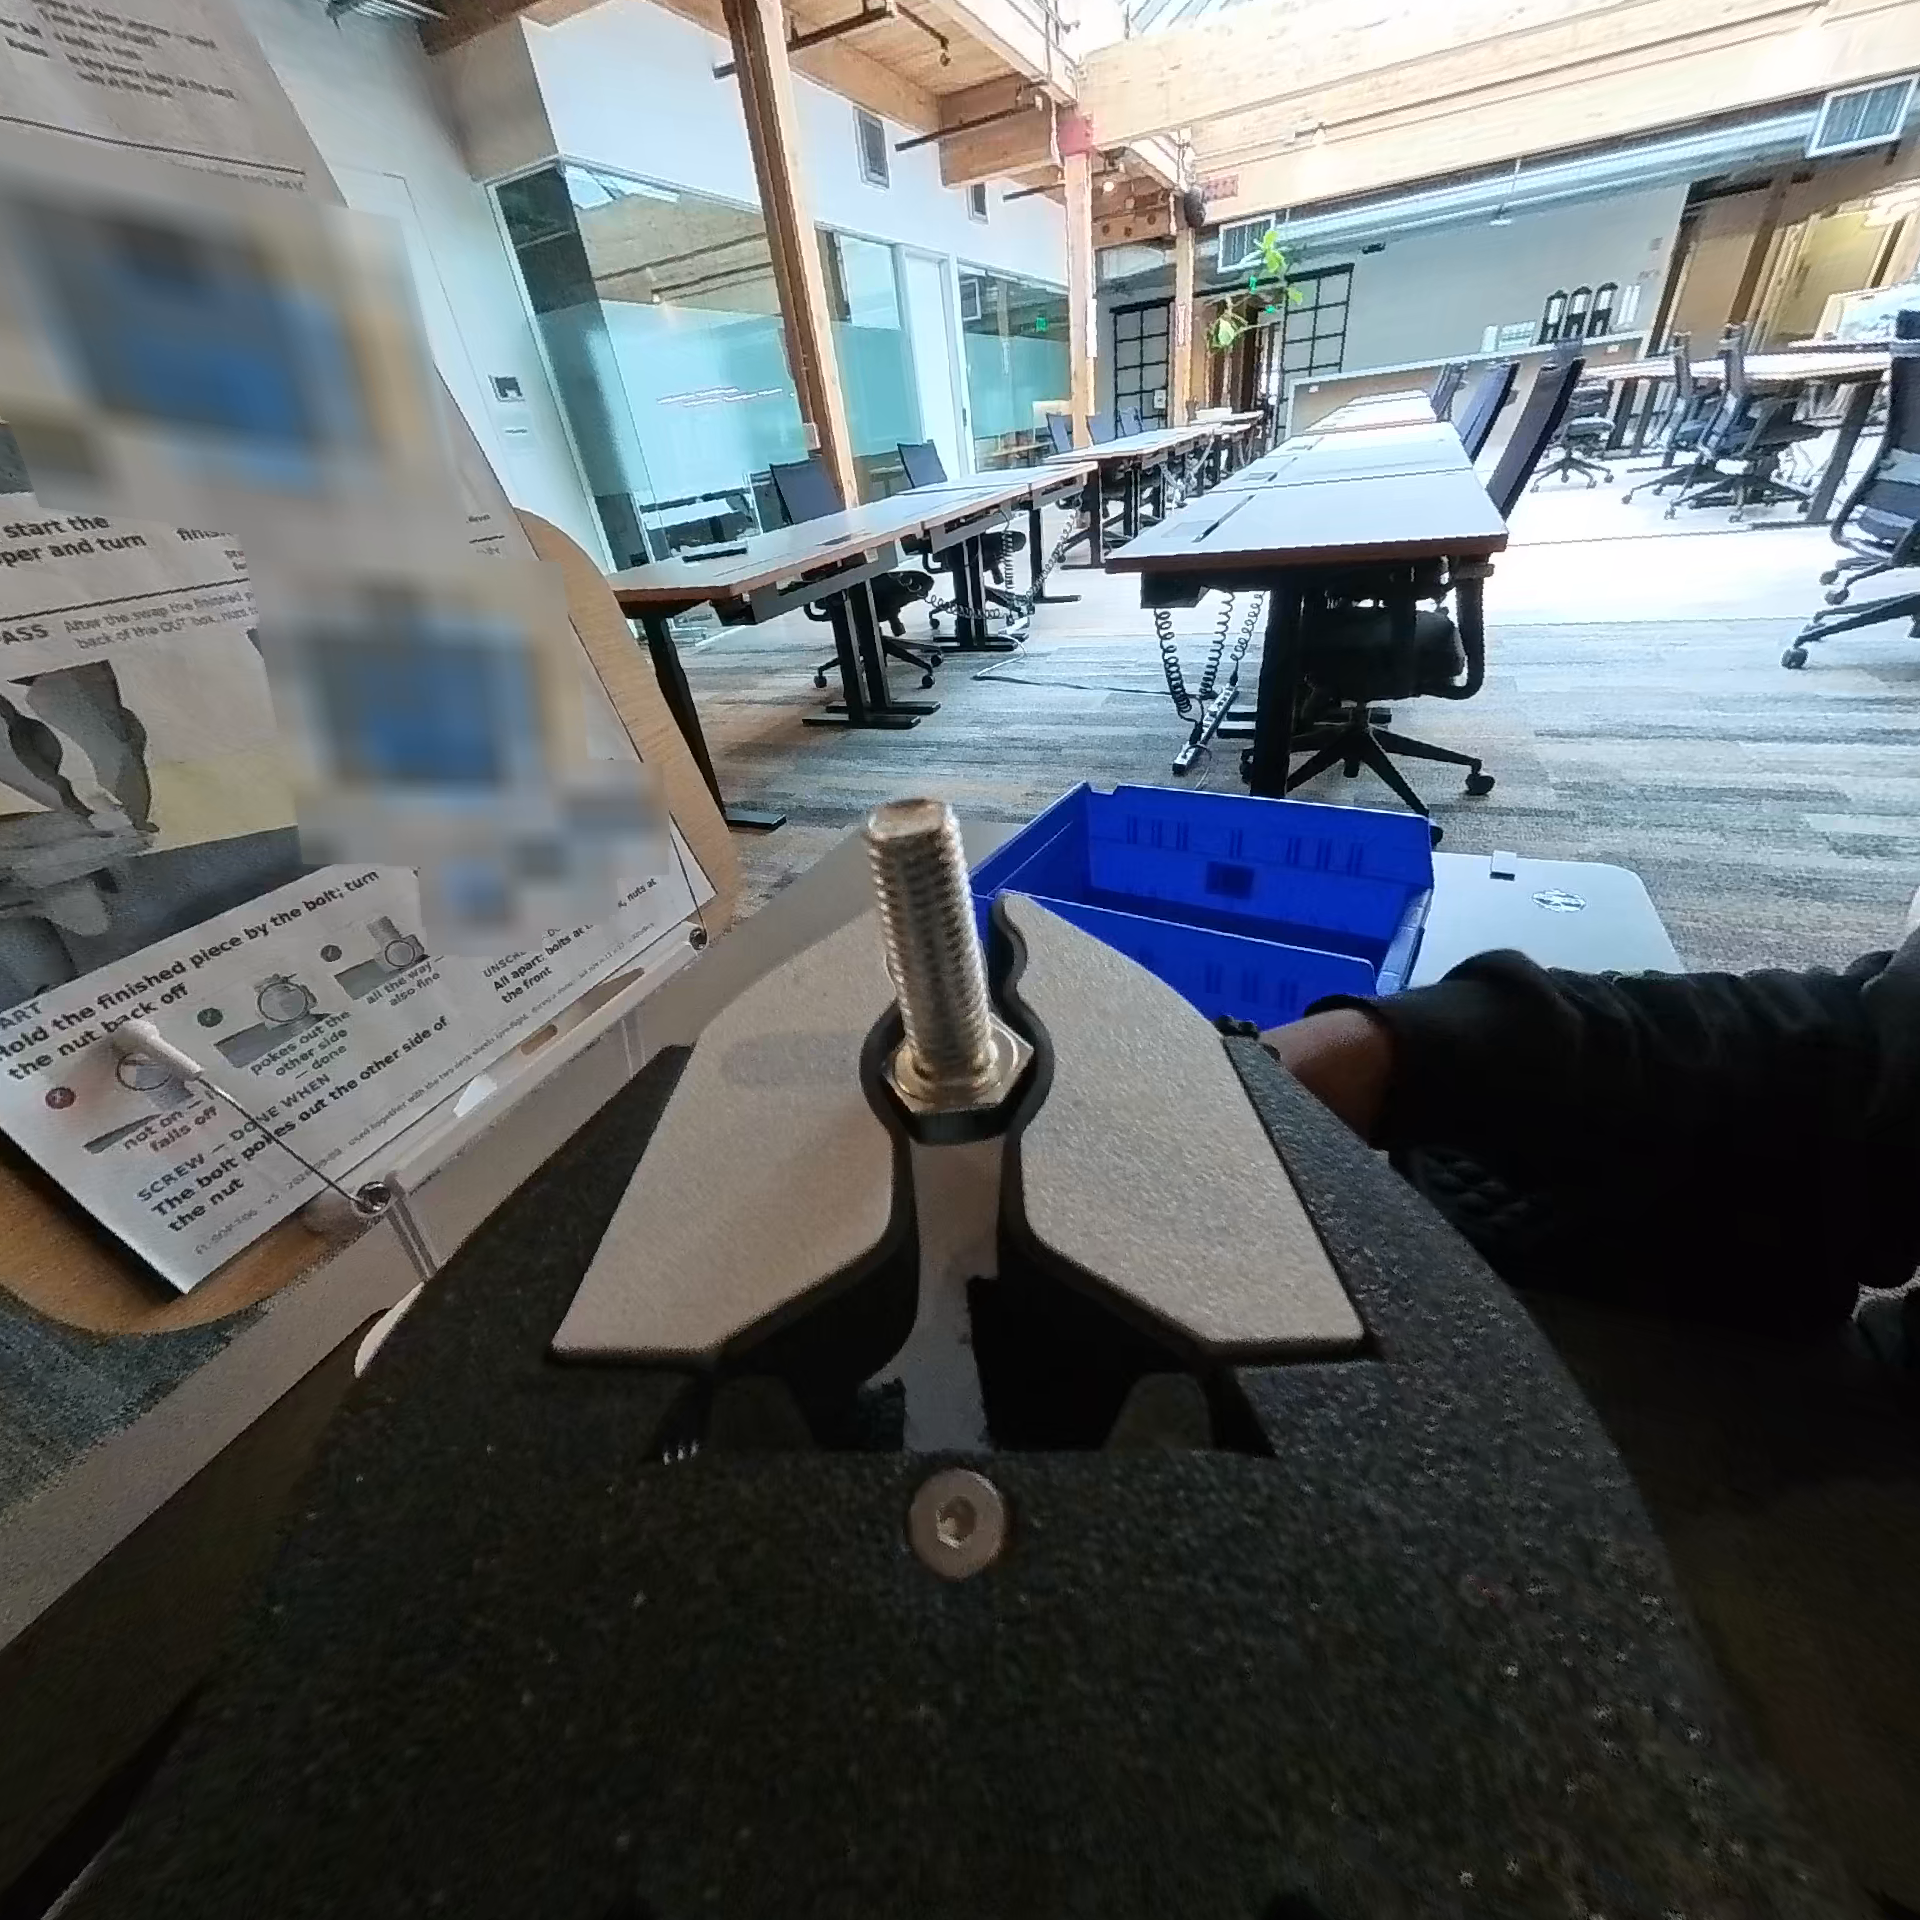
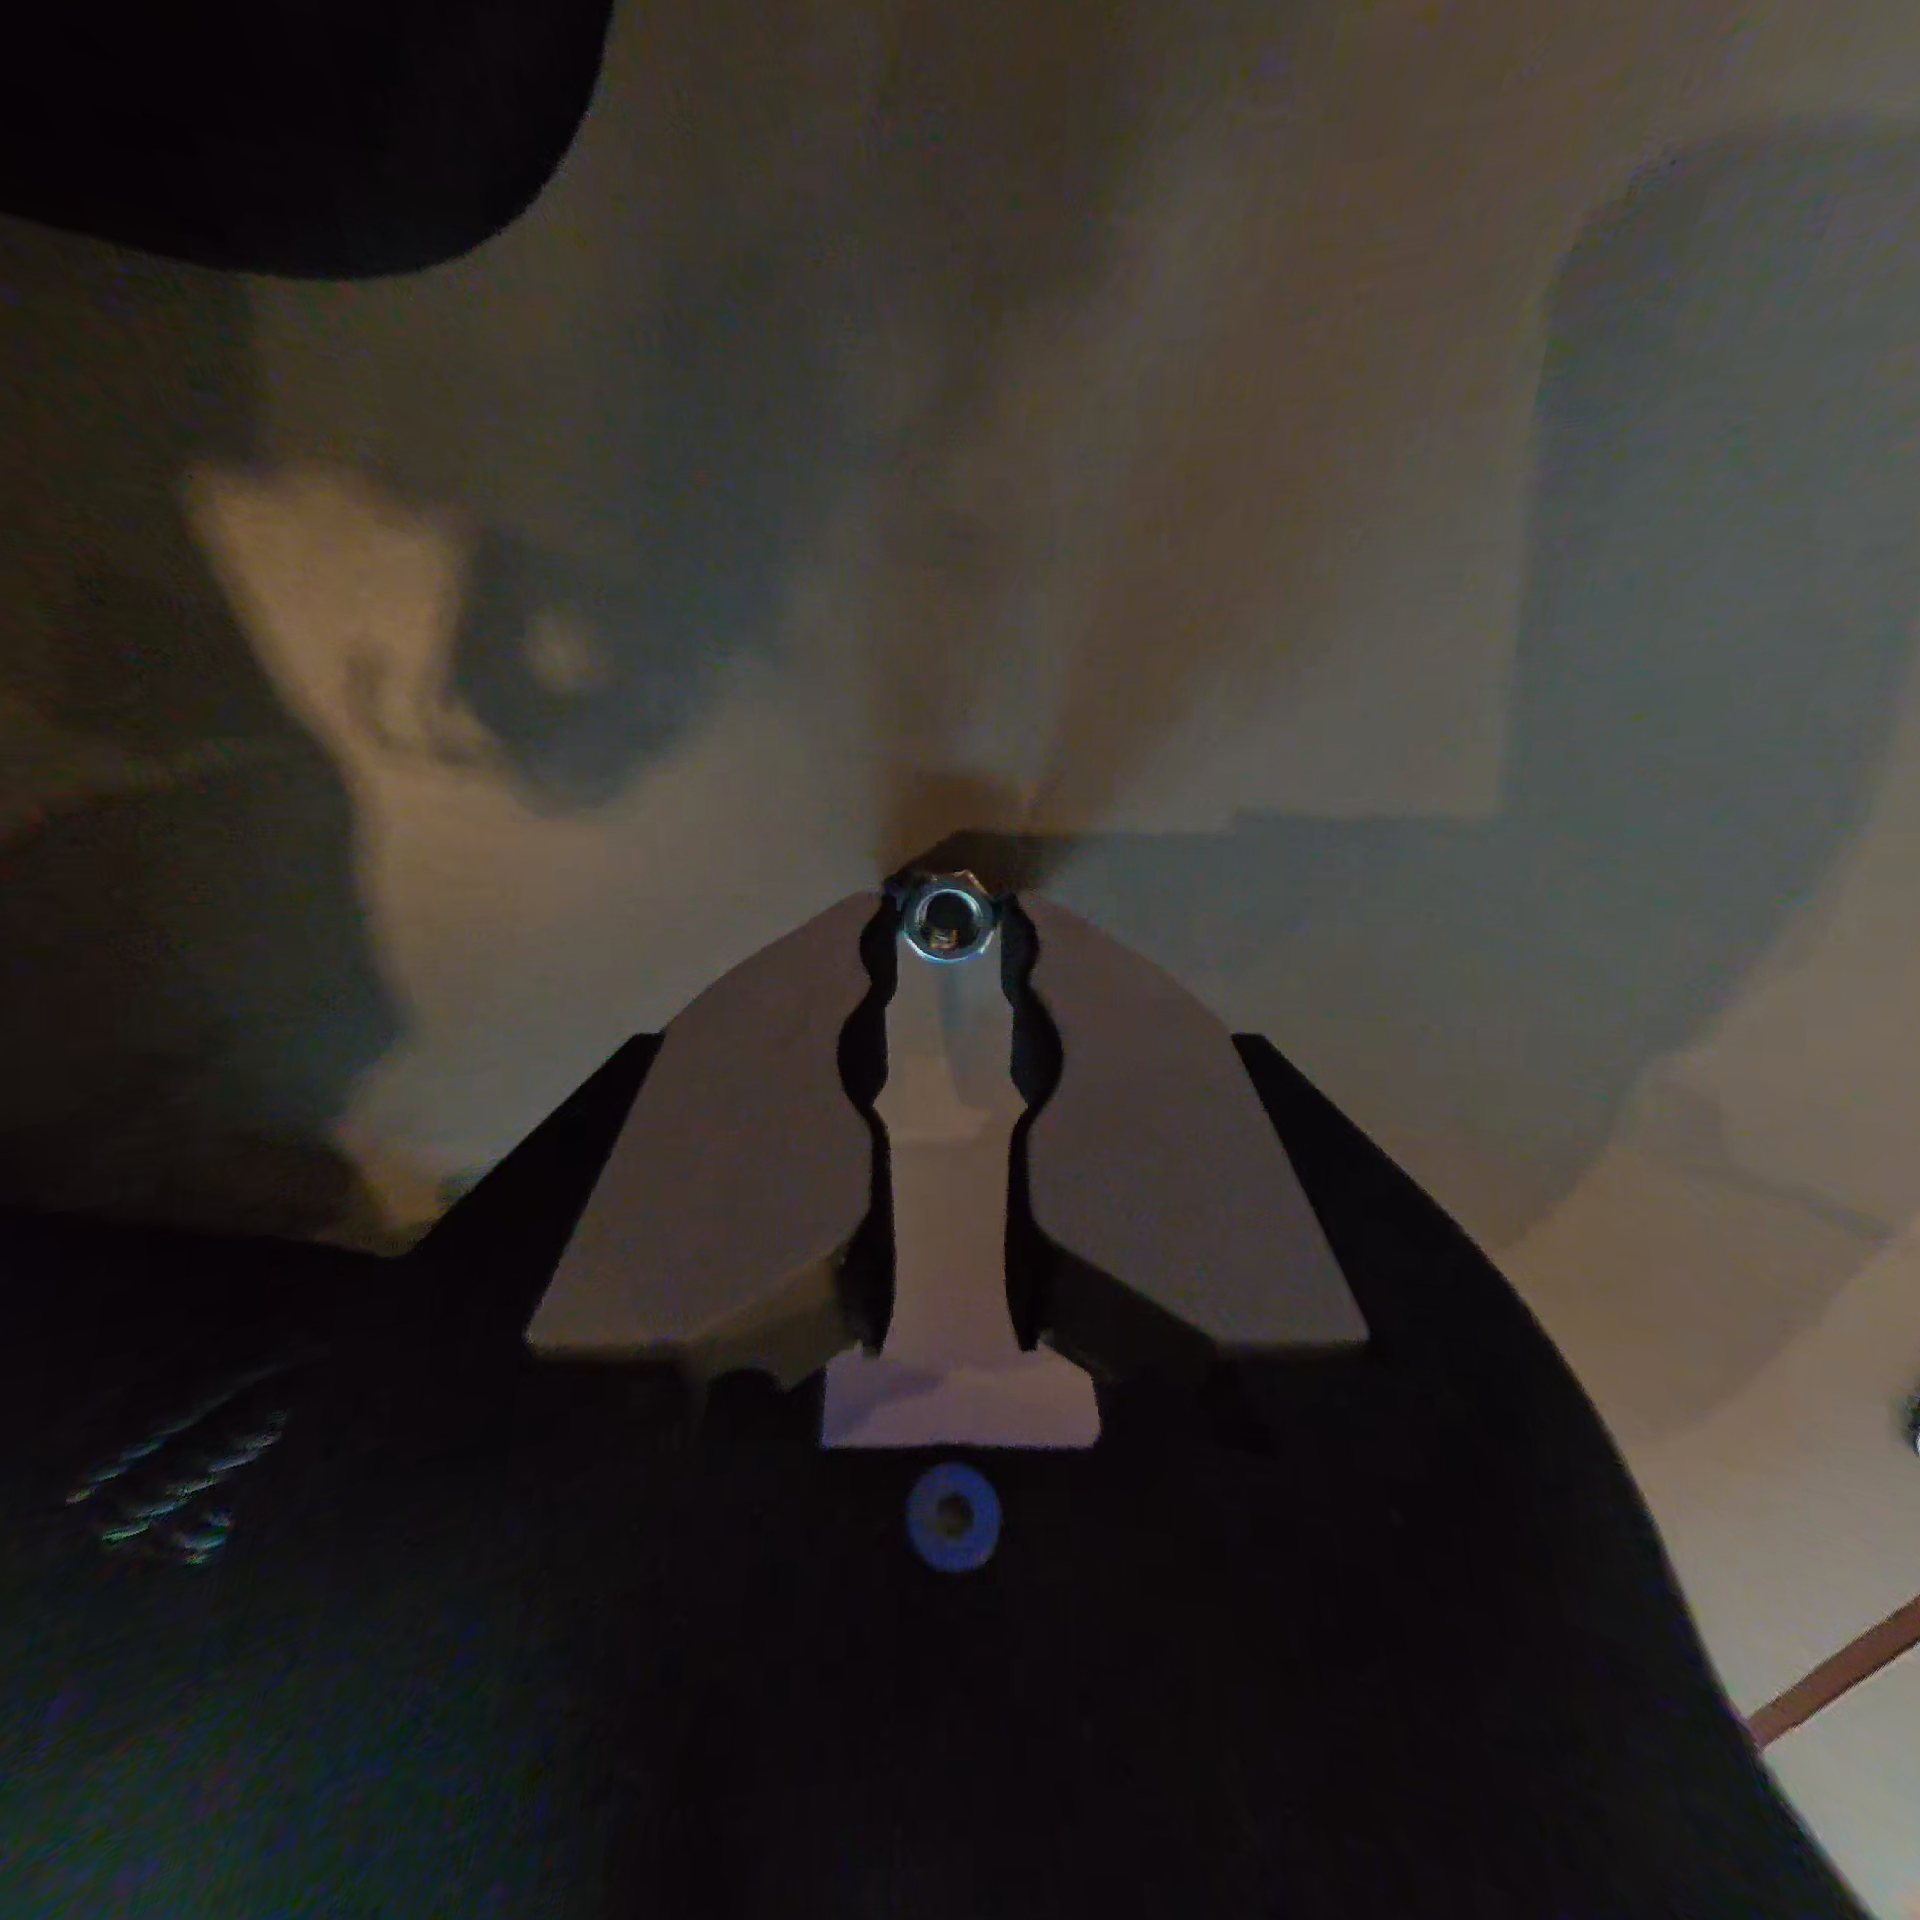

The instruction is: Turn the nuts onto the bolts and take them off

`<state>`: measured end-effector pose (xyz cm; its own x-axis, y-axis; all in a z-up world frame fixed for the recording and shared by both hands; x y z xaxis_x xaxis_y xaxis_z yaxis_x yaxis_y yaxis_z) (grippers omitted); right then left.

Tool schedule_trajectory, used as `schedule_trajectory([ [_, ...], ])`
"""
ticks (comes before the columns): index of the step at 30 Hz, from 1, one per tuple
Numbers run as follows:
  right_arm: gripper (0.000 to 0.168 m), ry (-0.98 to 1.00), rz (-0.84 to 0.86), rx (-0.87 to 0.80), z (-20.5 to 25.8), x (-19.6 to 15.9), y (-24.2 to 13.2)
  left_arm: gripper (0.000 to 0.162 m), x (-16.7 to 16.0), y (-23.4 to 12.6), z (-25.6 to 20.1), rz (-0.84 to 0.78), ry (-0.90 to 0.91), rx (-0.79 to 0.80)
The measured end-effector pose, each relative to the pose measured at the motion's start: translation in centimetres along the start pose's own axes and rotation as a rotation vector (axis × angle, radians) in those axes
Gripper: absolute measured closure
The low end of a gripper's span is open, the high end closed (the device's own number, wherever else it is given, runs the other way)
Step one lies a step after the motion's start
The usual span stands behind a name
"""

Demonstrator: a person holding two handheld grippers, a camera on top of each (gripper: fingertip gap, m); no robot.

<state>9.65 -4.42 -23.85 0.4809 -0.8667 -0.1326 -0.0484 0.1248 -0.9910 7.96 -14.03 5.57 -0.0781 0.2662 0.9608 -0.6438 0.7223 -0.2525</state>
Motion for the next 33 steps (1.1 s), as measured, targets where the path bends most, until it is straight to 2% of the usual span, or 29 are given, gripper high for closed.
schedule_trajectory([
  [3, 0.150, -0.013, 0.025, -0.033, -0.1, -0.4, -0.2, 0.150, 0.0, 0.1, -0.1, 0.002, 0.003, -0.008],
  [6, 0.150, -0.029, -0.006, -0.046, 0.7, -1.2, -2.2, 0.150, -0.1, 0.4, -0.2, 0.002, 0.003, -0.028],
  [16, 0.150, -0.241, -0.054, -0.172, 5.2, -6.0, -18.7, 0.150, -0.6, 3.5, -2.6, 0.000, 0.015, -0.249],
  [22, 0.150, -0.369, -0.023, -0.278, 5.8, -7.1, -25.5, 0.150, -0.9, 6.3, -6.6, 0.030, 0.099, -0.473],
  [26, 0.150, -0.404, -0.010, -0.314, 5.3, -7.0, -28.0, 0.150, -1.2, 8.8, -9.4, 0.051, 0.147, -0.592],
  [33, 0.150, -0.470, 0.023, -0.336, 5.0, -7.1, -29.0, 0.150, -2.7, 11.3, -11.8, 0.082, 0.203, -0.684],
])
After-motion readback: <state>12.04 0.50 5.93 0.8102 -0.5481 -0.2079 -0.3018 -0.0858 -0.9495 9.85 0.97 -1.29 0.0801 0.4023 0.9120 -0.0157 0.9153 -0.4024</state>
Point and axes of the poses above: each gripper's, where its closed fingertips meet, y out along the fingers, x out of its top, z = x × y across the jaws, the point moved 1 cm from there along -y, back along the fingers, and after that the axes turned 15 degrees about z, right-handed, at the moved point
